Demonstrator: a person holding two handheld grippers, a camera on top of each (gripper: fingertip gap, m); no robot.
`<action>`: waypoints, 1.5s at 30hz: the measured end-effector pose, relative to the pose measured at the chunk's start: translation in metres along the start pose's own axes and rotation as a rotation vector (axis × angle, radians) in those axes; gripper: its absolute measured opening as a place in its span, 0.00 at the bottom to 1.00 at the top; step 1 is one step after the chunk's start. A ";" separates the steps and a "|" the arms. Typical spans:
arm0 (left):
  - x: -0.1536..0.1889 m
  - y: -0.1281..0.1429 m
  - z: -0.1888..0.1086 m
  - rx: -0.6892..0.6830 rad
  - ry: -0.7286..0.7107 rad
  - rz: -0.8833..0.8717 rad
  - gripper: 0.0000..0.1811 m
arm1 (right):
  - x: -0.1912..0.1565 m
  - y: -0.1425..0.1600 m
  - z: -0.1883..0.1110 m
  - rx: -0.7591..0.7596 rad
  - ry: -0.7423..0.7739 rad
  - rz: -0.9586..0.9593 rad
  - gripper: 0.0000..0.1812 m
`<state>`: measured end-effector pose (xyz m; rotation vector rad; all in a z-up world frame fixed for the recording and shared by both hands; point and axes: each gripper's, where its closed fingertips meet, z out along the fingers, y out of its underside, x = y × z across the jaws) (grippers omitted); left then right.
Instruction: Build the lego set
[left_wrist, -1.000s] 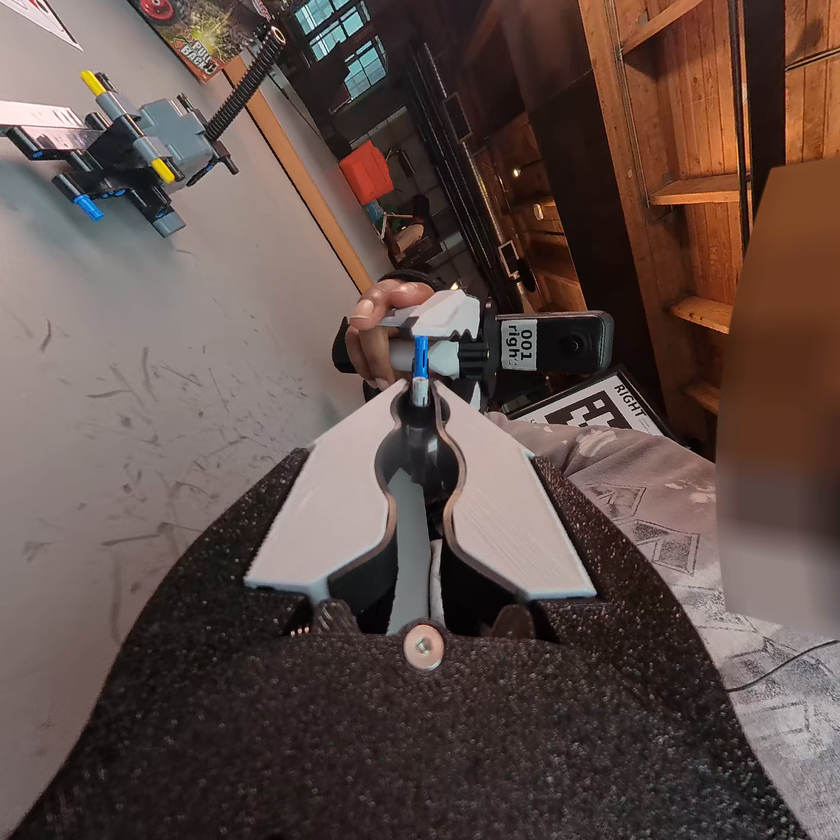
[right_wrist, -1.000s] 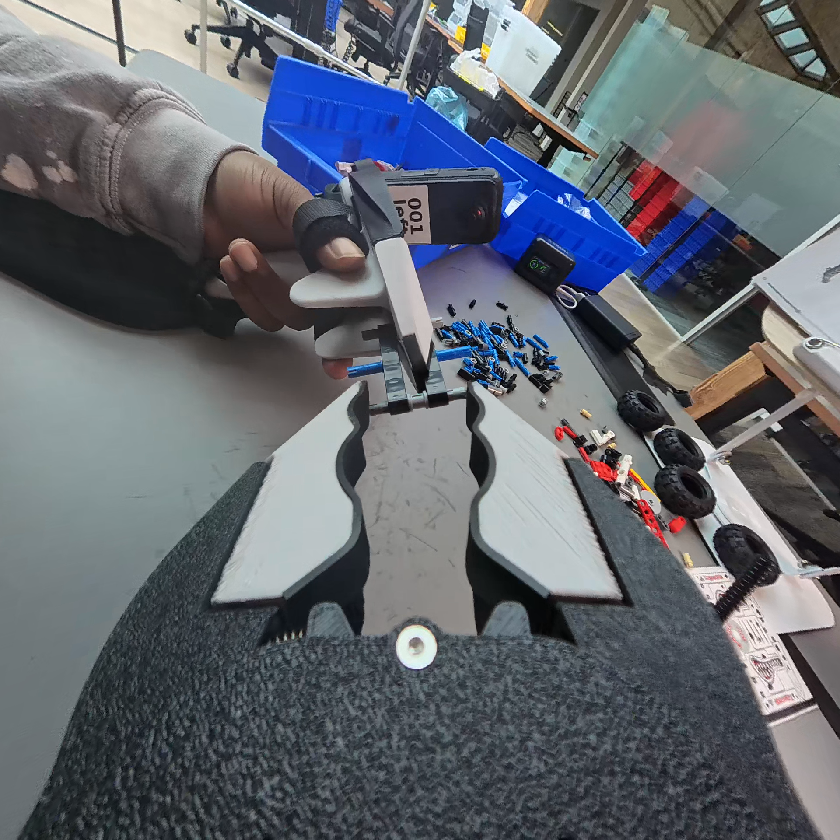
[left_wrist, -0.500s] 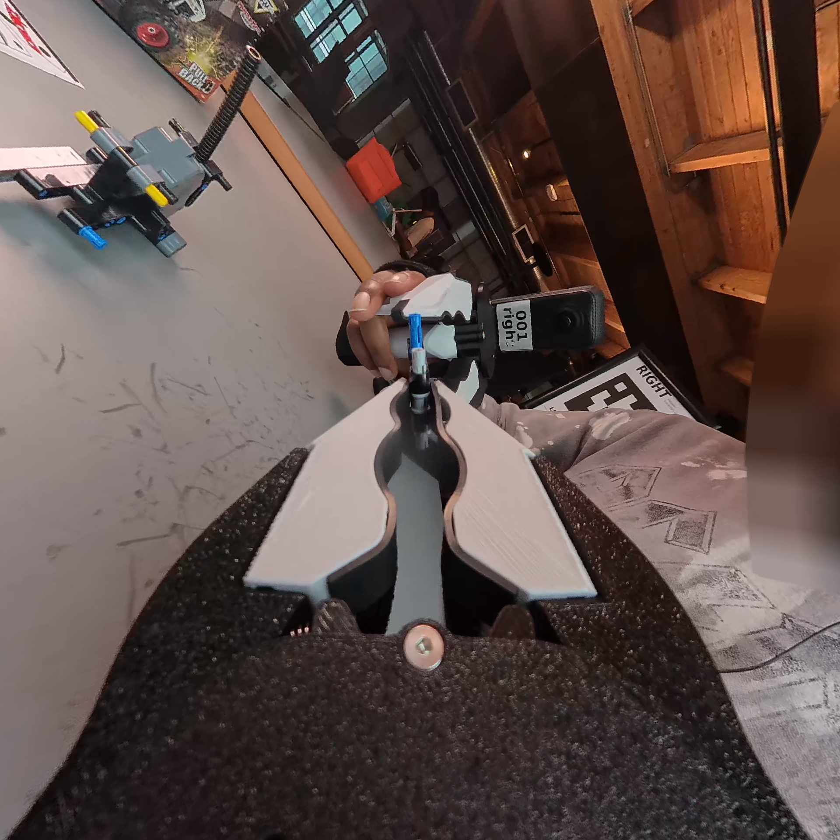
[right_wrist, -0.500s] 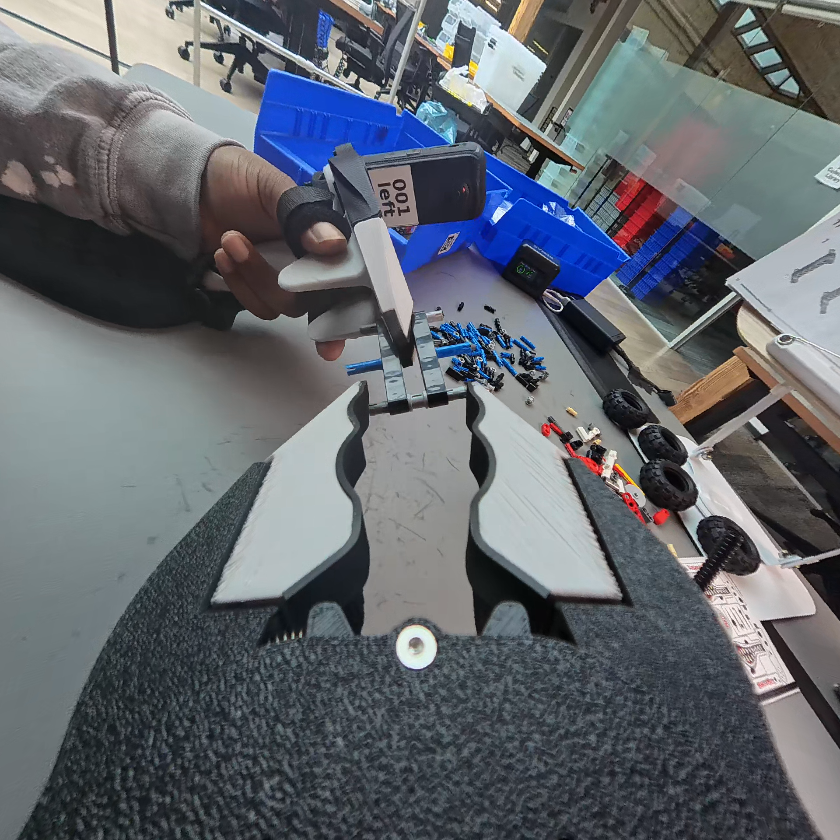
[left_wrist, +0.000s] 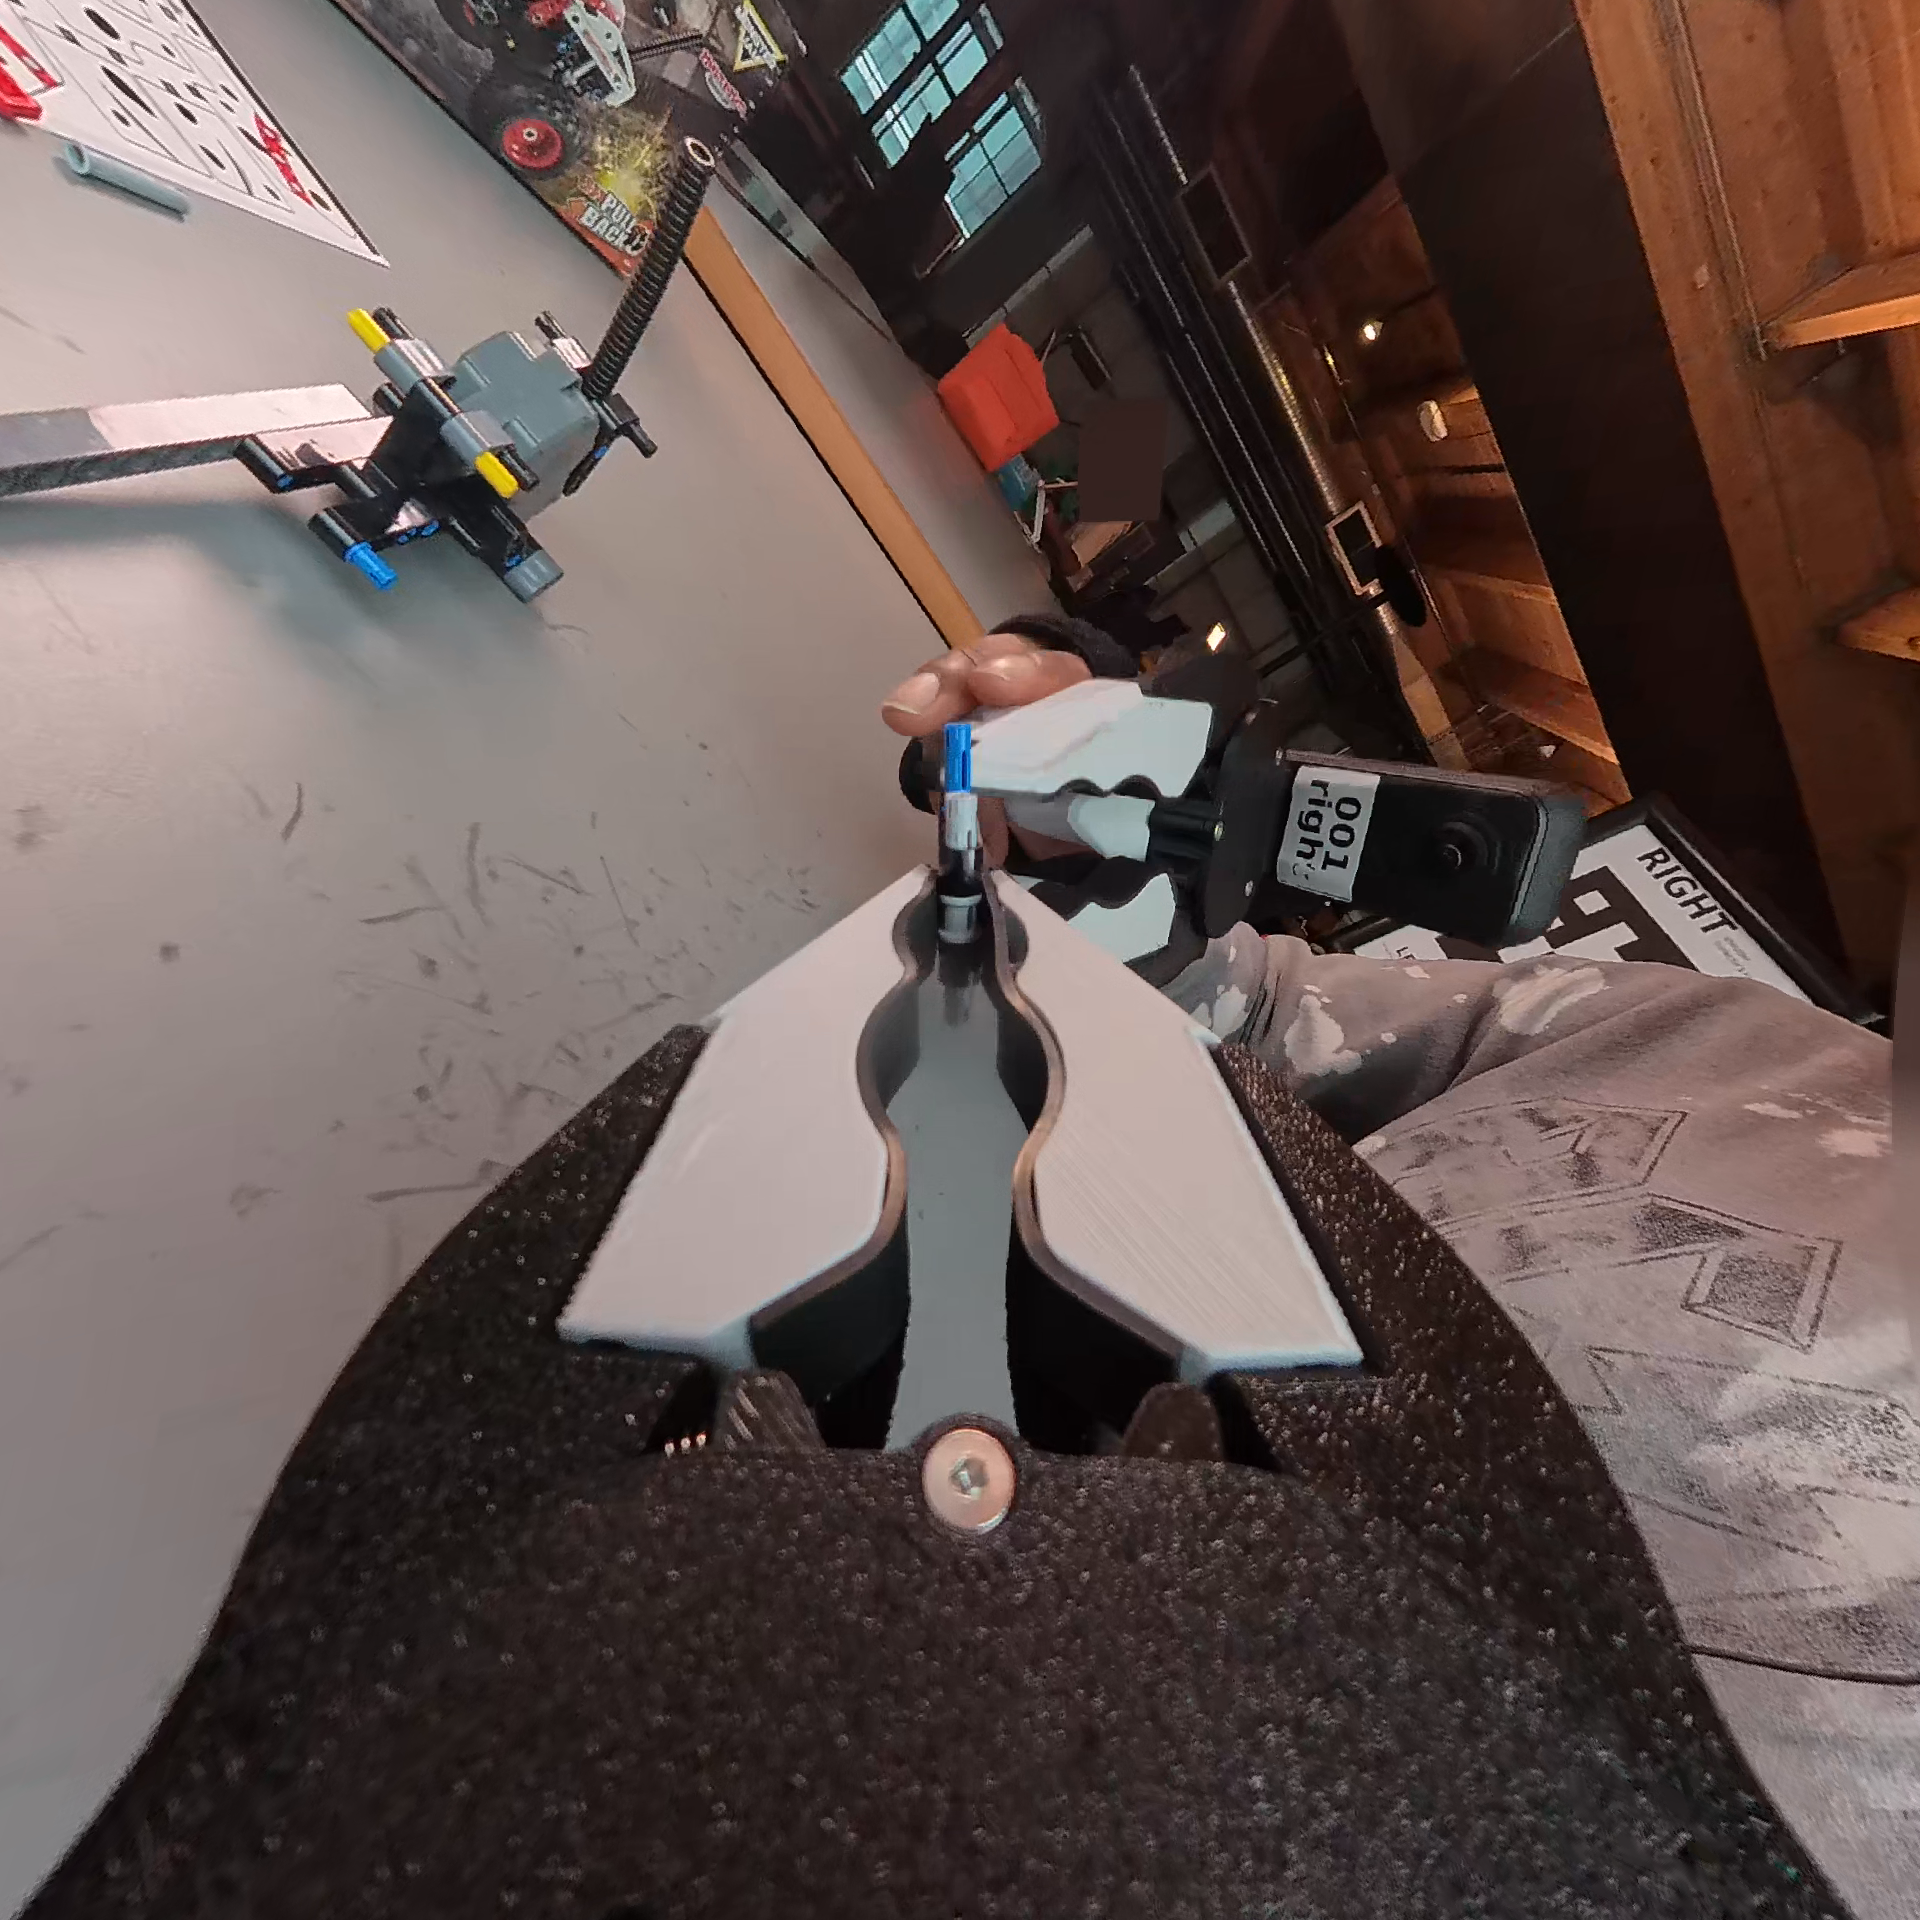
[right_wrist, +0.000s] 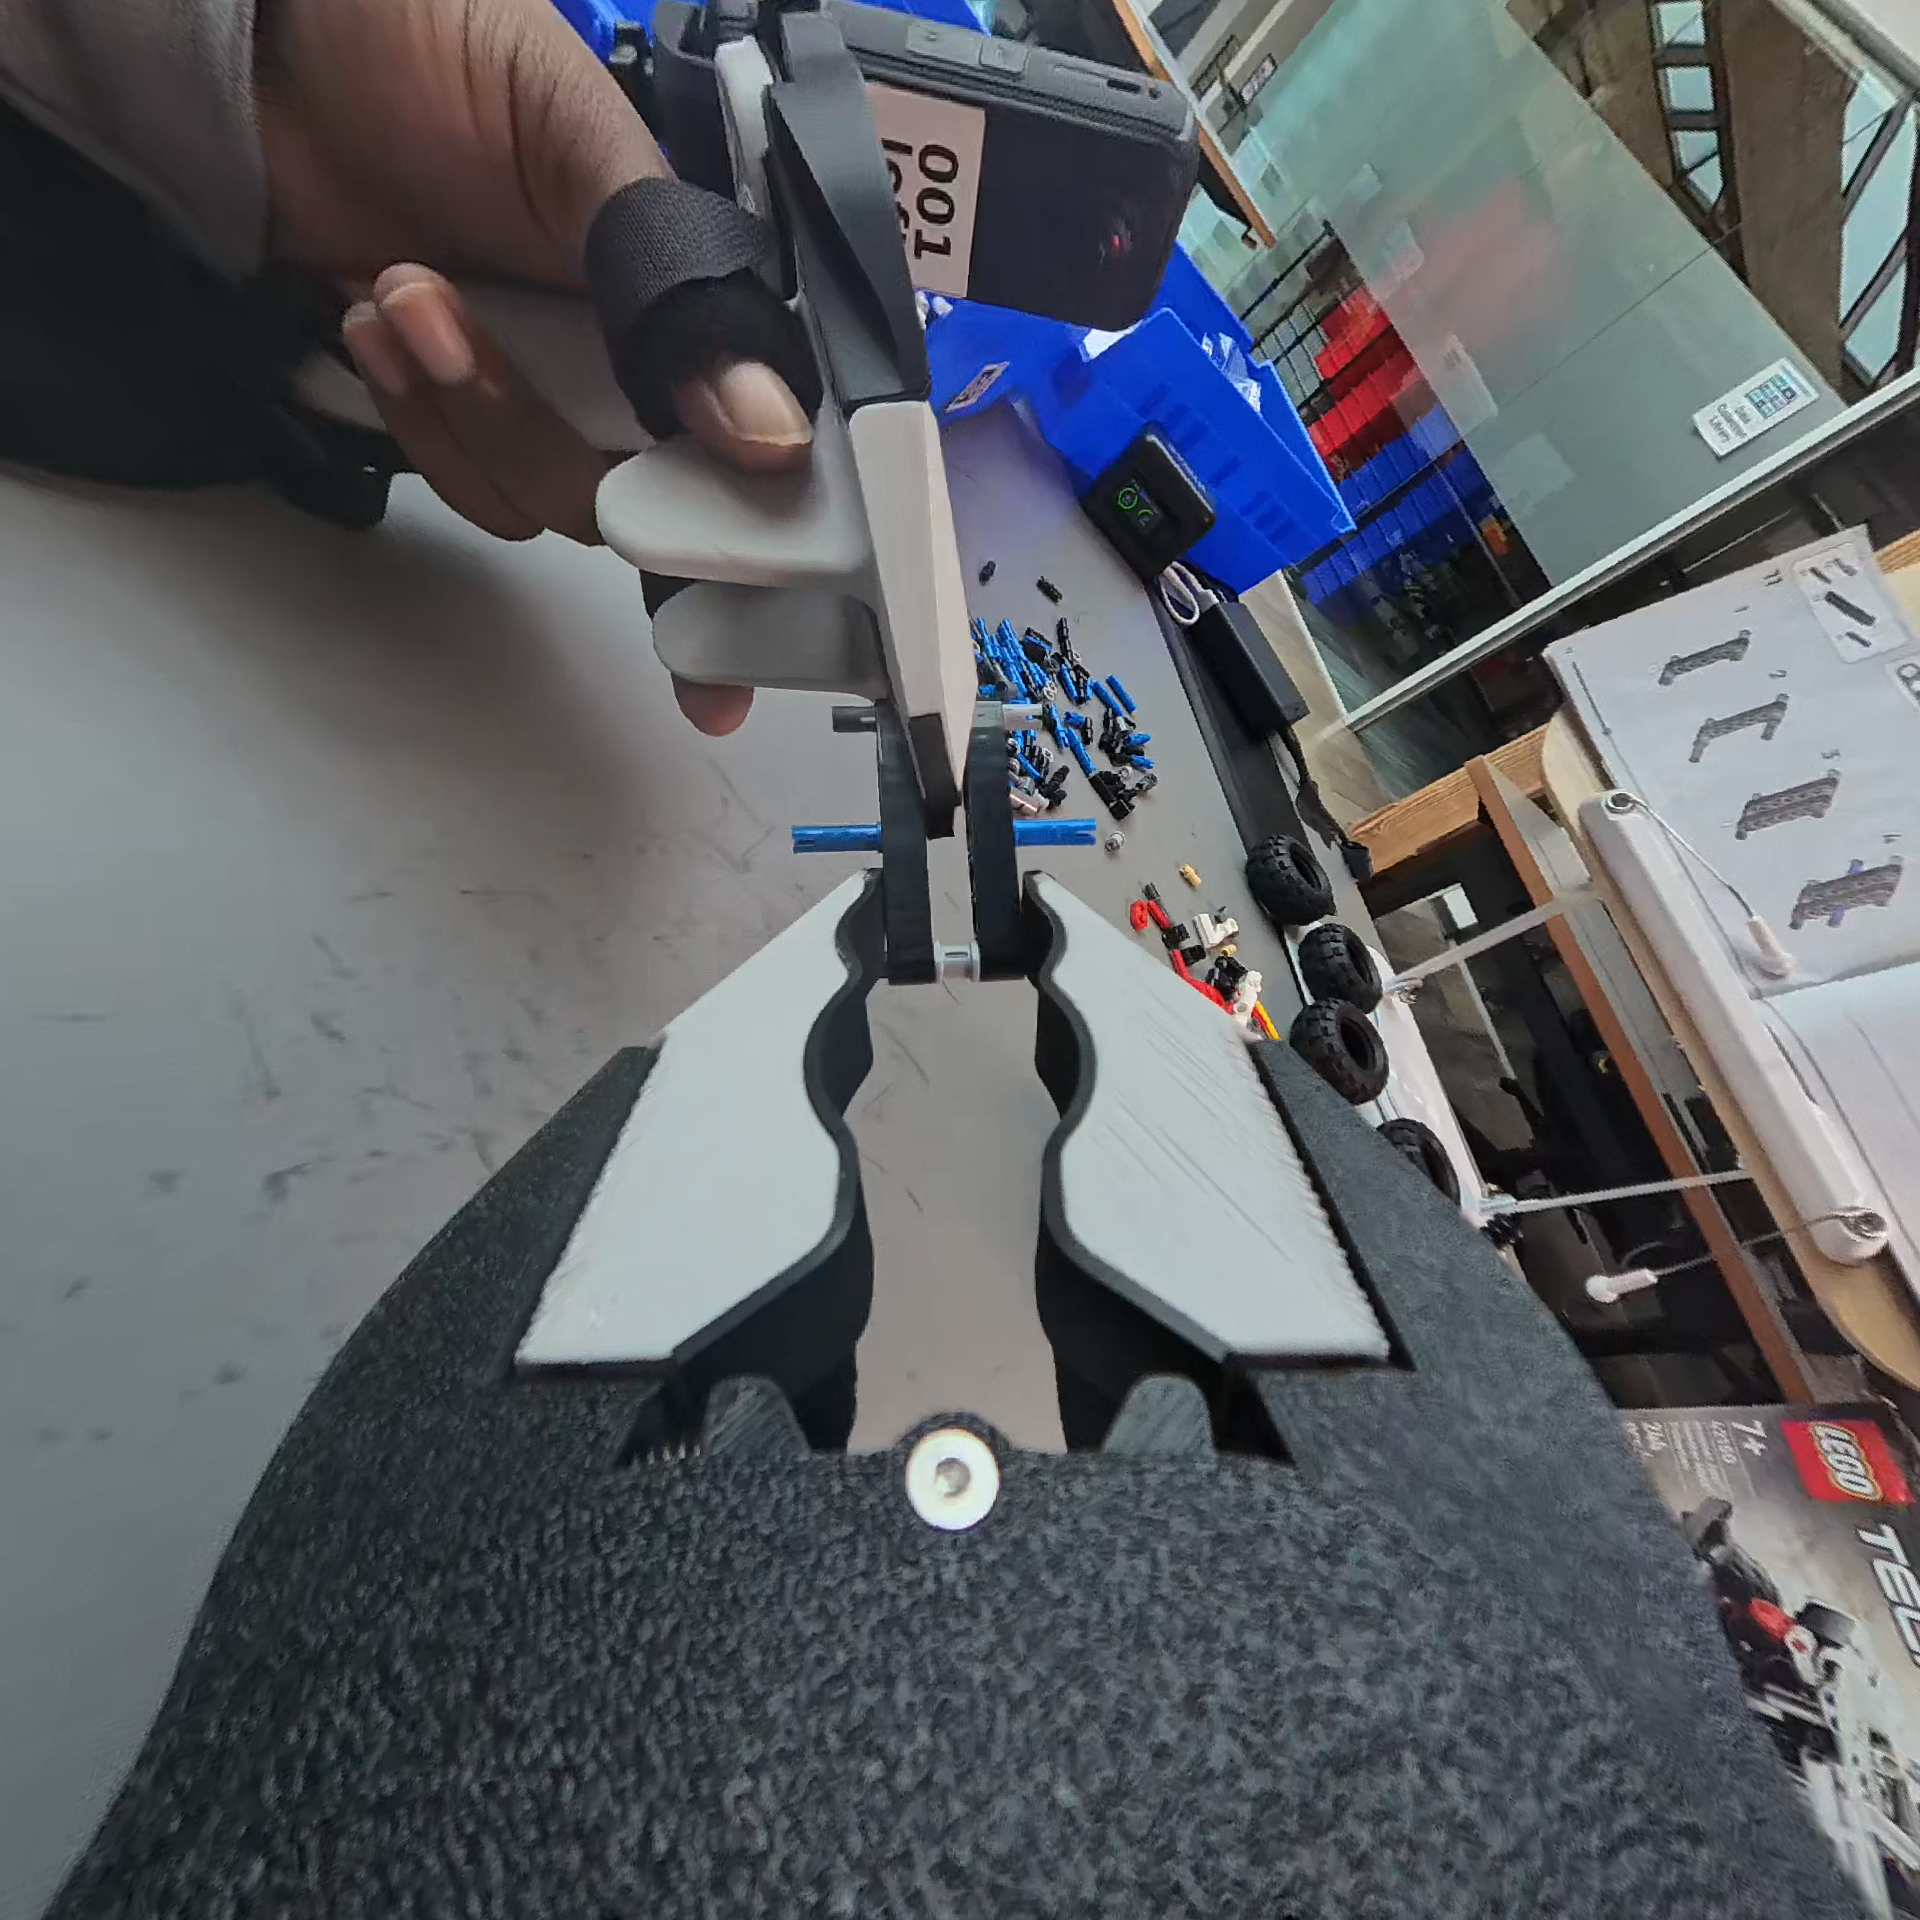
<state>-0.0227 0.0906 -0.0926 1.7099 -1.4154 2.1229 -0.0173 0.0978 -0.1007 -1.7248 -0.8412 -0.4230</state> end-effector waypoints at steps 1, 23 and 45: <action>-0.001 0.000 0.000 0.000 -0.005 -0.001 0.03 | -0.001 0.002 0.001 -0.020 0.004 -0.018 0.14; 0.009 -0.006 -0.005 -0.001 -0.002 0.151 0.03 | 0.000 -0.001 -0.003 0.067 -0.129 0.278 0.38; 0.010 -0.014 -0.011 -0.023 -0.020 0.379 0.21 | 0.020 -0.006 -0.016 0.153 0.113 -0.066 0.04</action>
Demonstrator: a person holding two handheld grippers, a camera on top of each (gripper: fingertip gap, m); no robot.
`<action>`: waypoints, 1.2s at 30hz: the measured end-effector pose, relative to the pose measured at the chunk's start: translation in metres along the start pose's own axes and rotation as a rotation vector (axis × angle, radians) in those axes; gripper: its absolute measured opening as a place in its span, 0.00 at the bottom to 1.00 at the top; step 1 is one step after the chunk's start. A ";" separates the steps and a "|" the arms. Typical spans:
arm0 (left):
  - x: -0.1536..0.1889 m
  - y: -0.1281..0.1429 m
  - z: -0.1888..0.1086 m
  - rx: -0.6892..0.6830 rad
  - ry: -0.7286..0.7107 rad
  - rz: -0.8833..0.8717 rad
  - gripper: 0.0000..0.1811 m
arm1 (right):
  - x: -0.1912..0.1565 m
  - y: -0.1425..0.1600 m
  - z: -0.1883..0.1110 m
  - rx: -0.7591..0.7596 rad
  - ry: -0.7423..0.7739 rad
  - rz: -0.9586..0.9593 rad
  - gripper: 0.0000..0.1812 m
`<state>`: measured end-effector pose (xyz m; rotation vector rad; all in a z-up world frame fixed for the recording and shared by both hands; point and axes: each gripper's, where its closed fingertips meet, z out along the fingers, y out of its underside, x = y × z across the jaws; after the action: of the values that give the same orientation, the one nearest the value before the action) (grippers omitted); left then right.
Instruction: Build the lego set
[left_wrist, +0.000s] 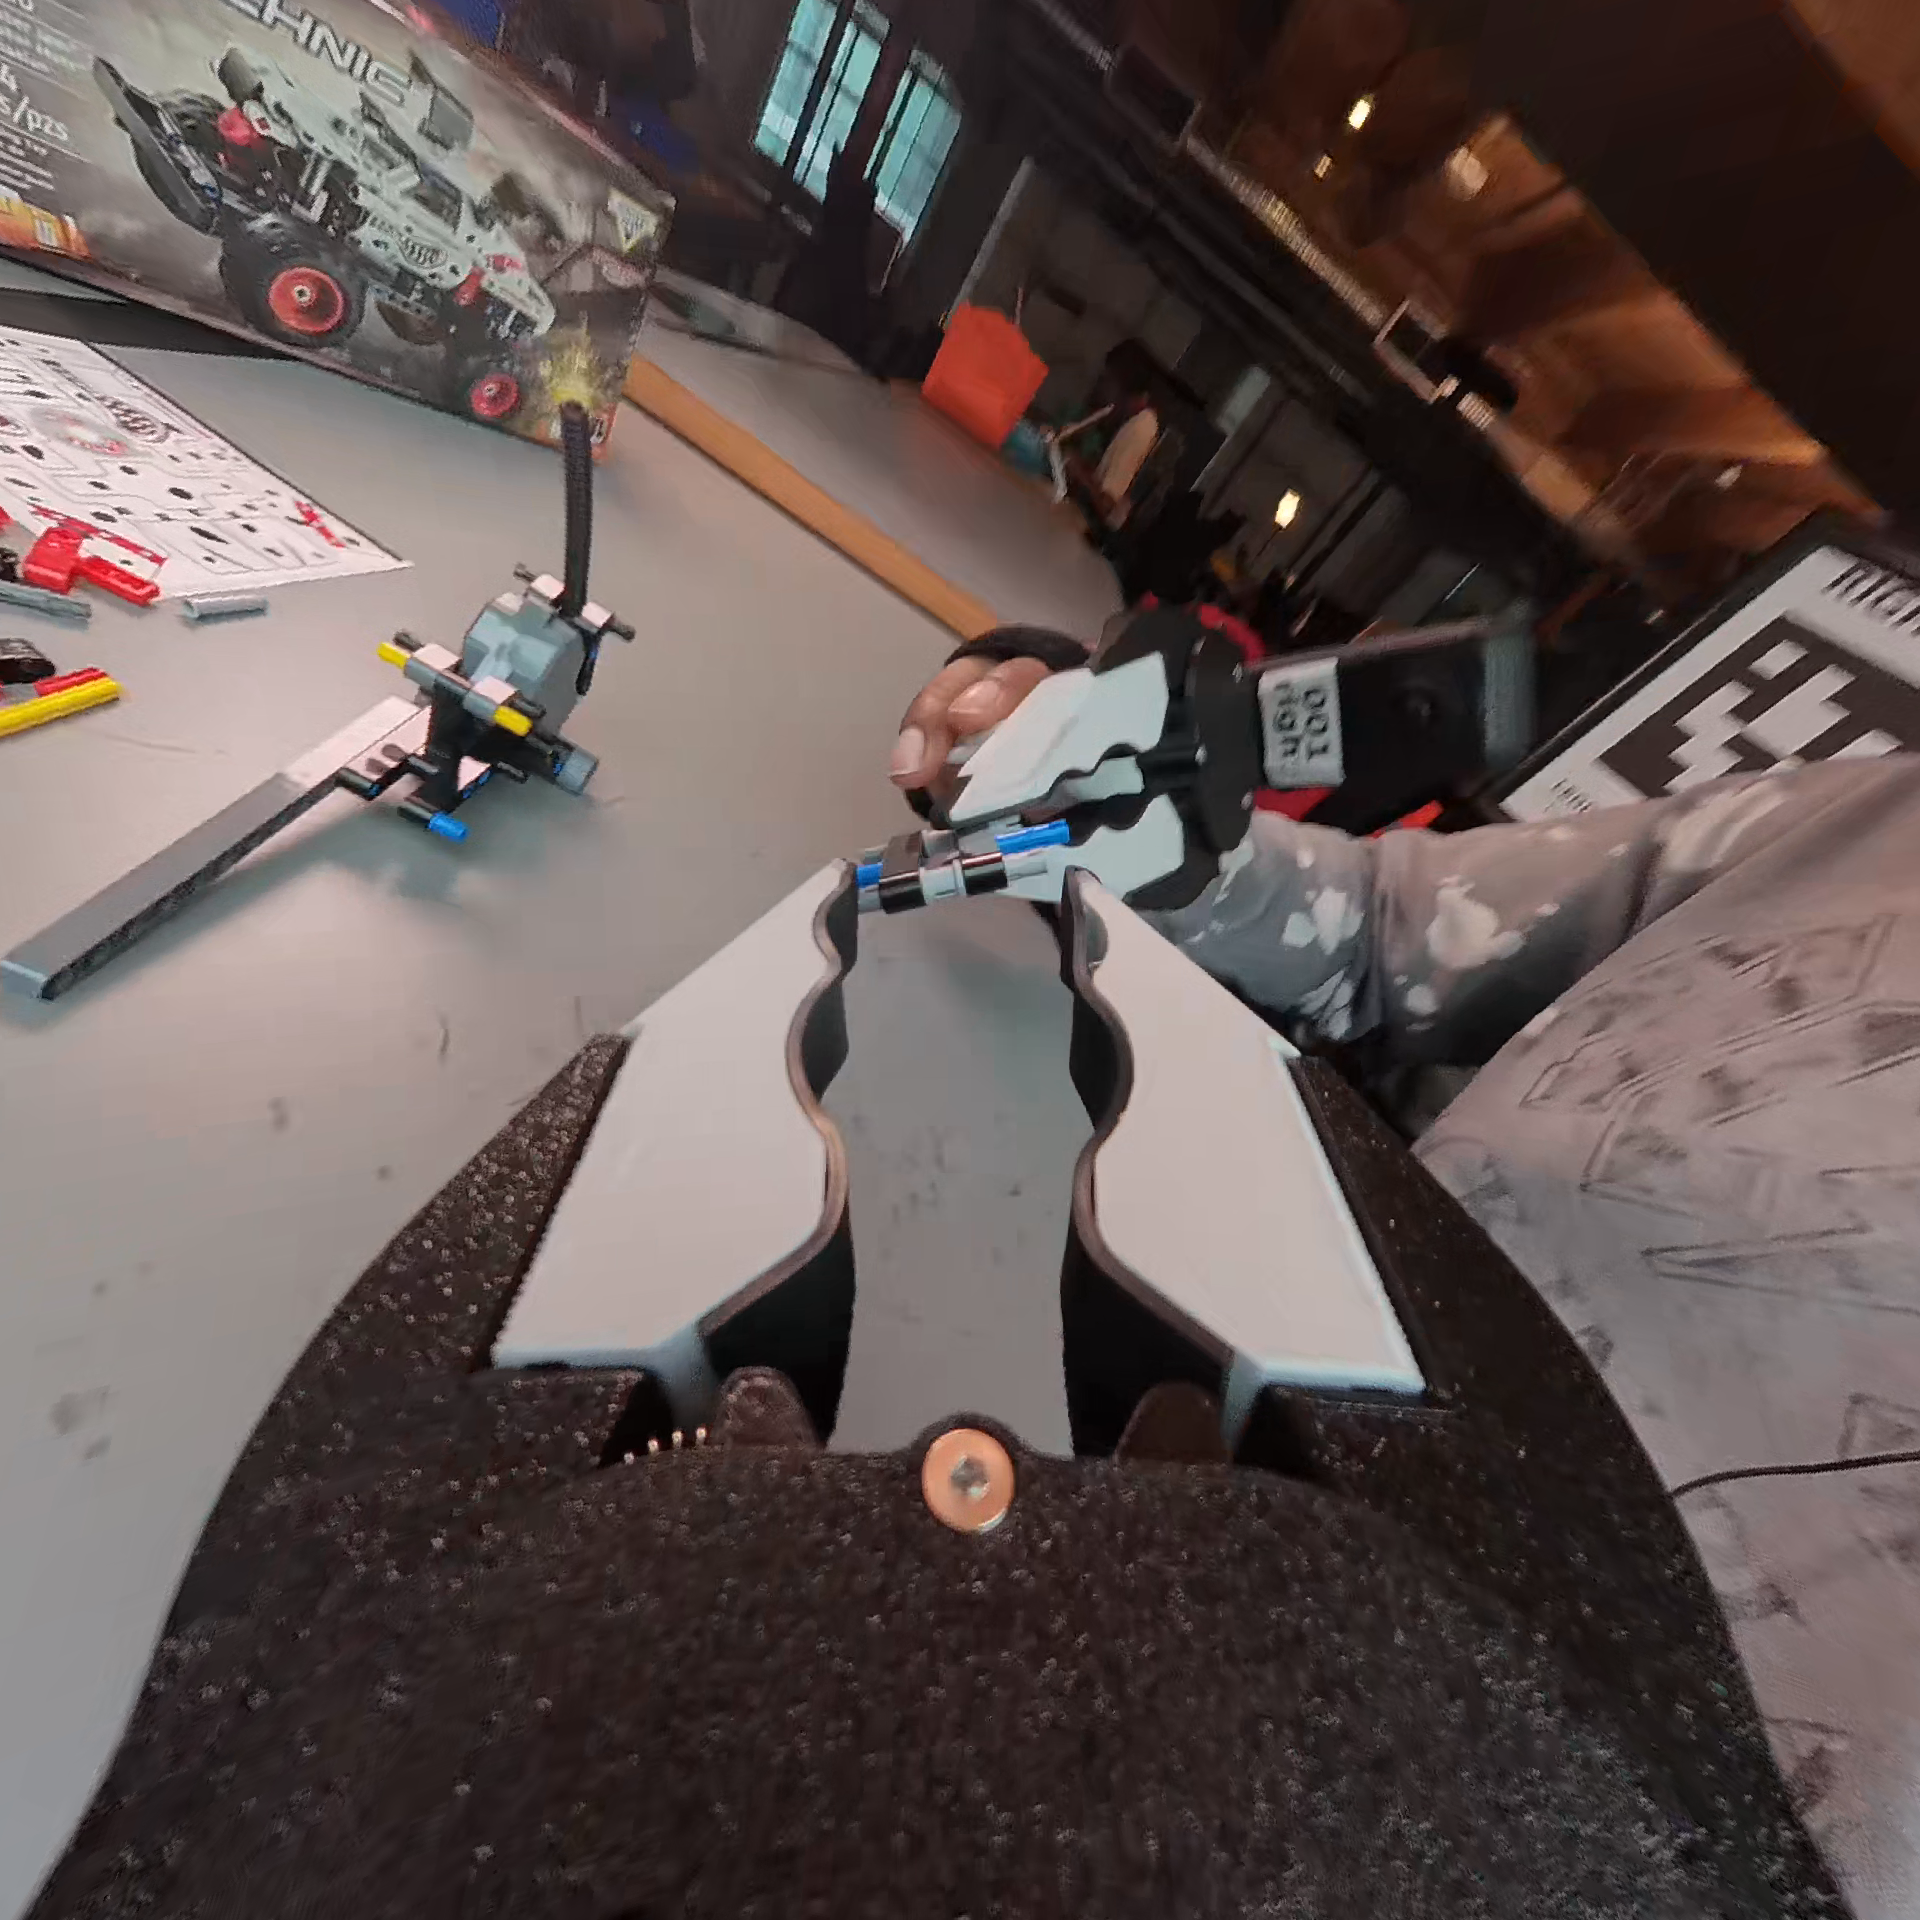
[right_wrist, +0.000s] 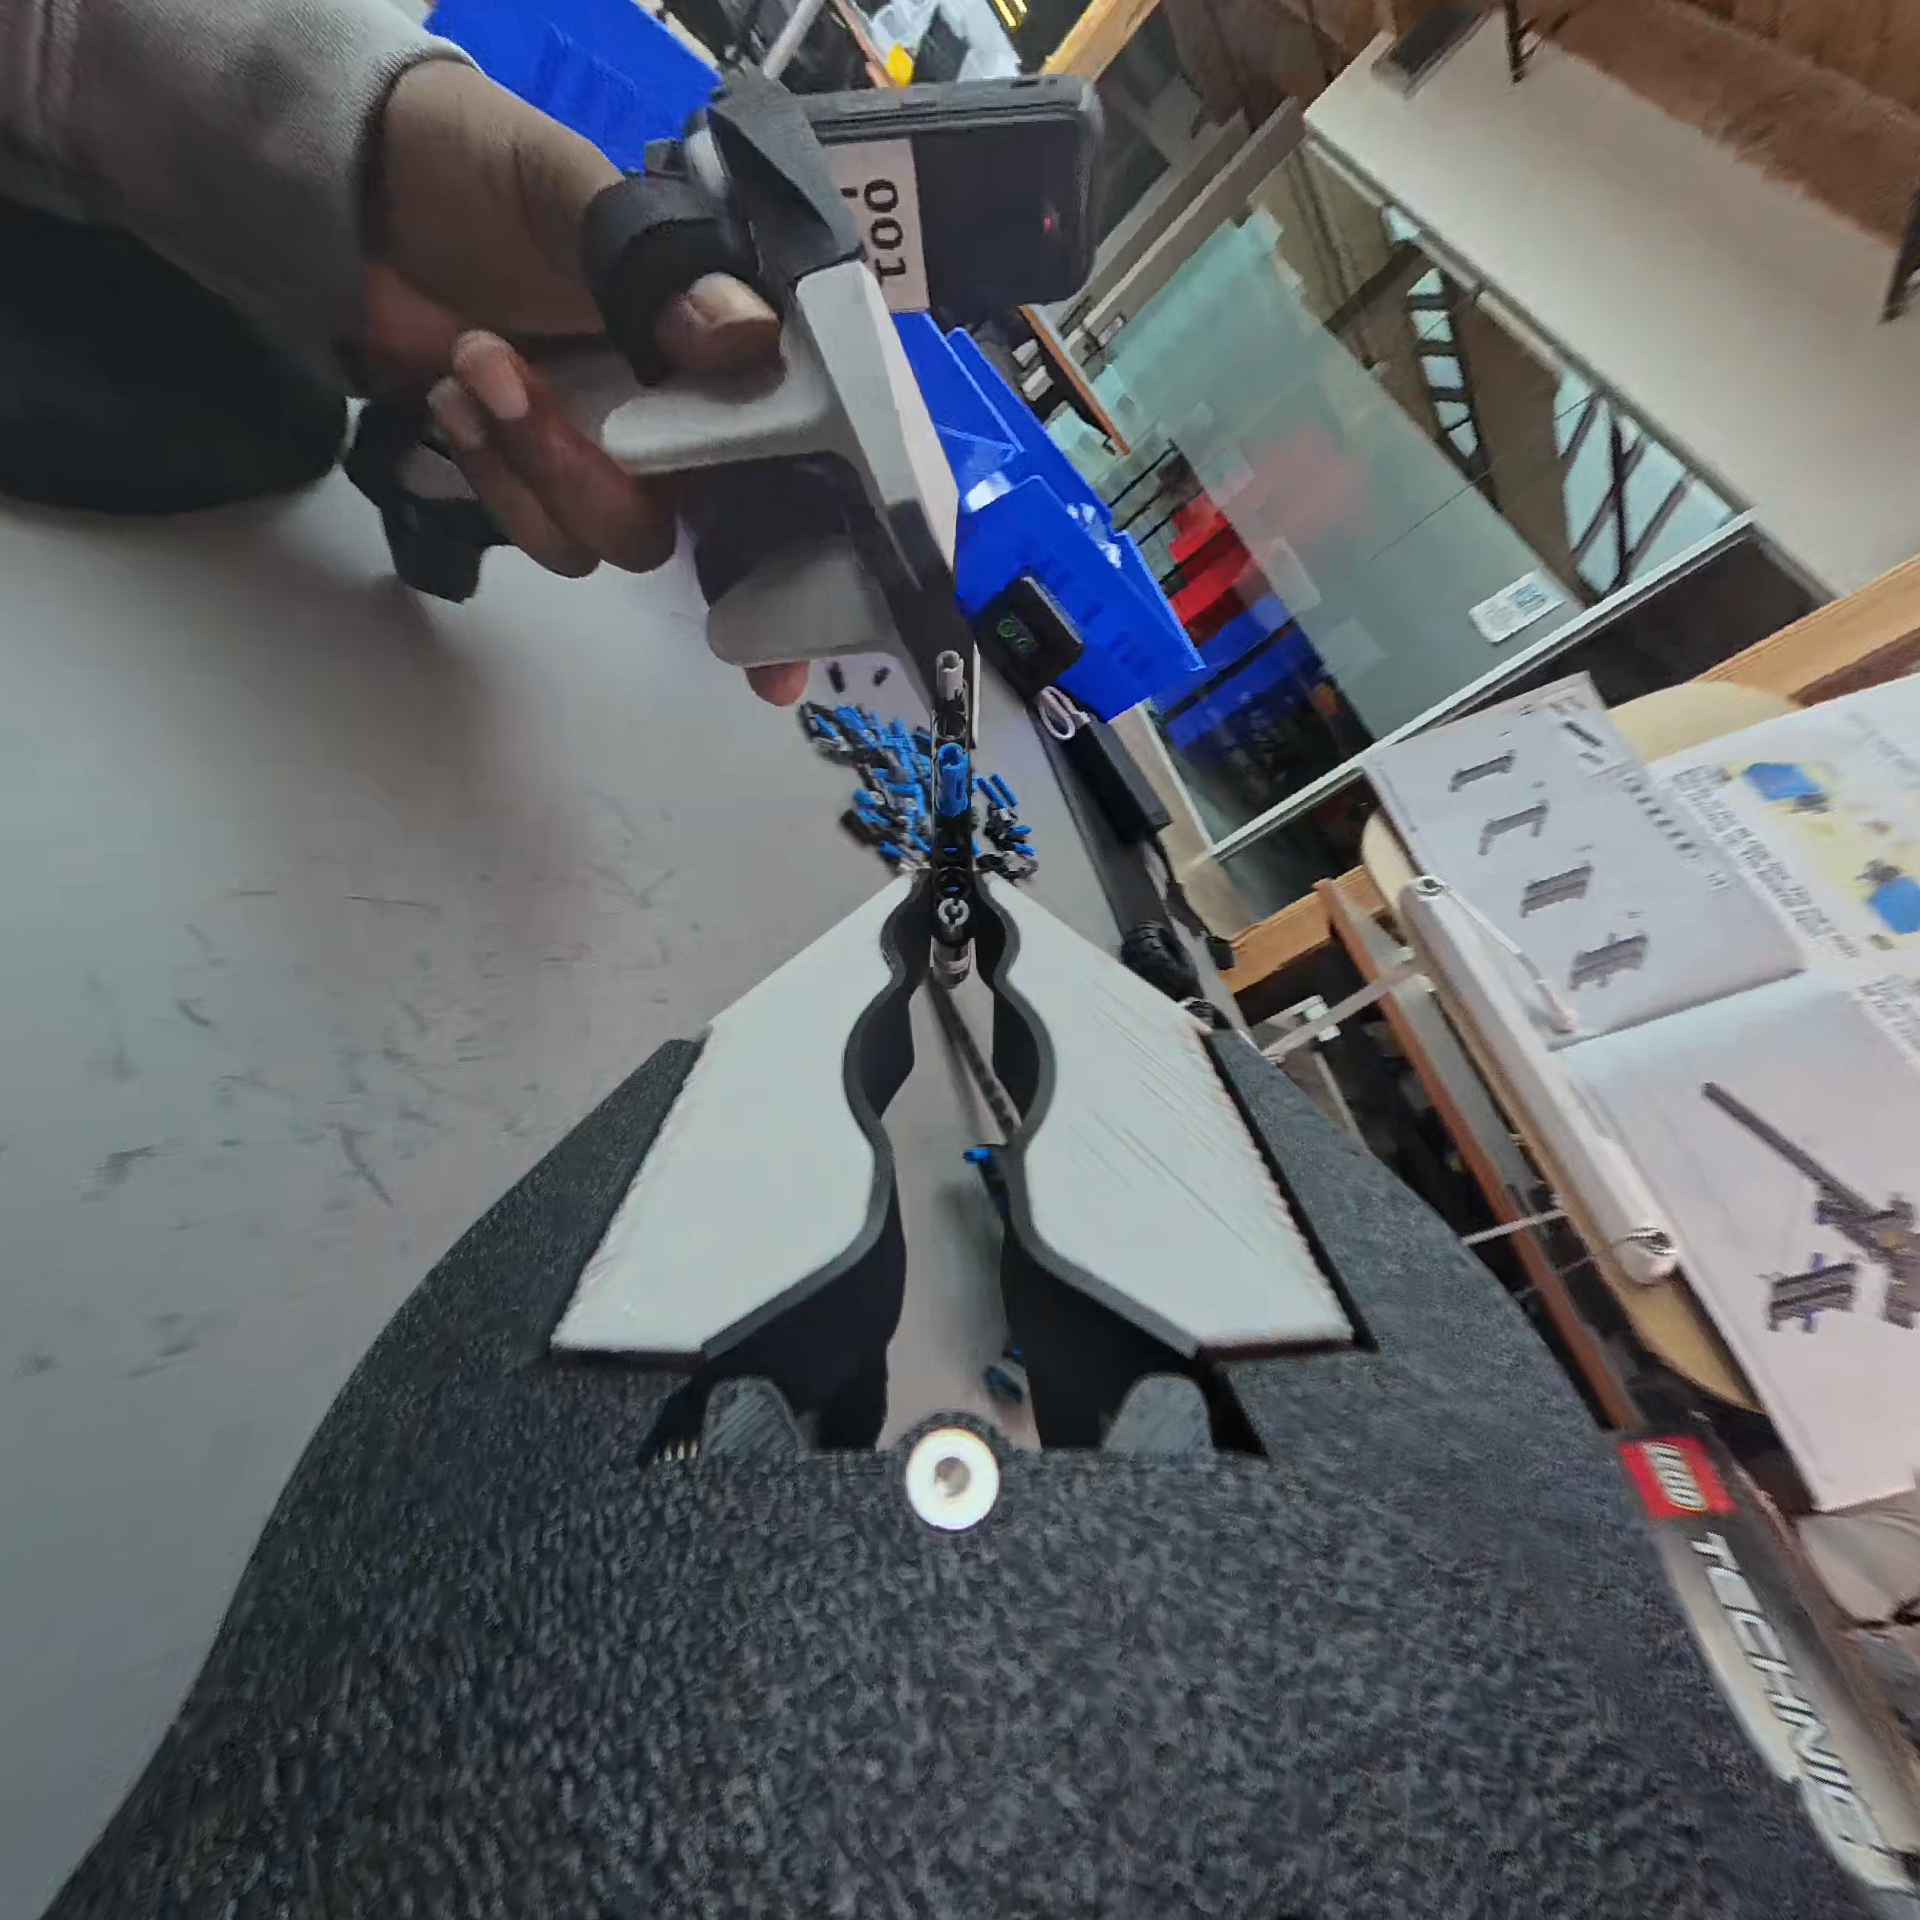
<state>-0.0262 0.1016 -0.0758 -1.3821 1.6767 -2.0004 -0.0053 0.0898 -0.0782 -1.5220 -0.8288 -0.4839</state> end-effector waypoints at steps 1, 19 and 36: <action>0.003 -0.008 -0.003 0.053 0.040 -0.049 0.22 | 0.005 0.001 0.000 -0.008 0.043 -0.054 0.04; -0.024 -0.021 0.030 0.060 0.093 -0.346 0.09 | 0.026 0.027 0.008 -0.182 0.279 -0.488 0.05; -0.064 -0.033 -0.027 0.121 -0.248 -0.087 0.04 | 0.047 0.186 -0.013 -0.490 -0.270 0.607 0.52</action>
<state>0.0026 0.1728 -0.0794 -1.6074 1.3893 -1.8497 0.1654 0.0933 -0.1672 -2.2209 -0.4157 -0.0214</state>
